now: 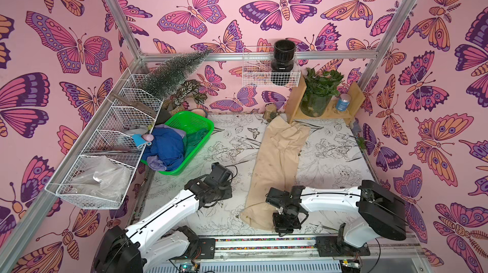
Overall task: Fold and stack t-shirts
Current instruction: Fold the T-shirt.
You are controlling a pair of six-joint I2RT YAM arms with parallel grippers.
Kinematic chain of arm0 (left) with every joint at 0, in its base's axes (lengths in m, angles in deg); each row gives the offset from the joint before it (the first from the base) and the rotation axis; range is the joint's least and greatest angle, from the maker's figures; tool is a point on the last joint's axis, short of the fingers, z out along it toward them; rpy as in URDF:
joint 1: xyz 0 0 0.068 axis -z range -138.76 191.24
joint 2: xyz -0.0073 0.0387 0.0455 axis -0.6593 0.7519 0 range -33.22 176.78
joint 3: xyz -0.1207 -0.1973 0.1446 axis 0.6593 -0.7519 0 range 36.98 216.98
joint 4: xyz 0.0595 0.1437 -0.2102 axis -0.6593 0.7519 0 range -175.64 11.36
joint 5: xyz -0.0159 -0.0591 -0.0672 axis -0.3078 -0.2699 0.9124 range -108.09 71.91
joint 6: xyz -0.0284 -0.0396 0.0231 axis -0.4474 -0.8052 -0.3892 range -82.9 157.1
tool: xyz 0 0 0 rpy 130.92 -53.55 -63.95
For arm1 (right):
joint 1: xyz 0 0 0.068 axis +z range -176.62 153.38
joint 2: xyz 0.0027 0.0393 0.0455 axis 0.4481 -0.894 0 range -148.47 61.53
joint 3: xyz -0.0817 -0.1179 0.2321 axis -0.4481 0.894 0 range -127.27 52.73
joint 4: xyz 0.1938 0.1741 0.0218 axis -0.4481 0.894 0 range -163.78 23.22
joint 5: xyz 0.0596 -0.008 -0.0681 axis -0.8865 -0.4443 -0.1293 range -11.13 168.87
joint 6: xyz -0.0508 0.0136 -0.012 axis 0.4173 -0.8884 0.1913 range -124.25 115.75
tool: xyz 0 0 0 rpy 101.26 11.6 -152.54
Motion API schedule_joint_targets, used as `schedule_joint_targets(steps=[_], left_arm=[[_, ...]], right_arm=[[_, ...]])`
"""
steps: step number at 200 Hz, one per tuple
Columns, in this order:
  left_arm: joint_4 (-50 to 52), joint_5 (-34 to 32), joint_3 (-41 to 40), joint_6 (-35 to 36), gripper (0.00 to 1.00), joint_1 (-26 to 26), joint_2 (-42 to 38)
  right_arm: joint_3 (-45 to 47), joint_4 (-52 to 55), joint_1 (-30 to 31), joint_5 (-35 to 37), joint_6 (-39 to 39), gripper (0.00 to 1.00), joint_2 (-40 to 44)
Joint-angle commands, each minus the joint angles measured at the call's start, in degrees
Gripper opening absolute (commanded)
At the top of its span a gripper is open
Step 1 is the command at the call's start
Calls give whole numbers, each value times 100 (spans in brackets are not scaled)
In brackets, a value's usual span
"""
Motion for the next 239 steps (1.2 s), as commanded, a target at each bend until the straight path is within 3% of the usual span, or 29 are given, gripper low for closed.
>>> schedule_joint_targets(steps=[1,26,57,86,116,176,239], left_arm=[[-104,823,-349,-397,31,31,-312],[-74,1566,-662,-534,38,31,-690],[-255,2203,-1093,-676,45,32,-937],[-1187,2703,-1723,-1154,49,29,-990],[-2163,2779,-2305,-1603,51,32,-864],[-3680,3033,-2498,-1905,53,32,-6],[-3872,3161,-2520,-2117,53,33,-13]], right_arm=[[149,87,19,583,-90,0,-258],[108,219,19,564,-113,13,-443],[61,461,19,670,-116,19,-434],[87,621,28,705,-162,23,-331],[143,773,88,835,-242,24,-117],[479,826,230,984,-573,25,464],[839,885,274,1109,-882,25,932]])
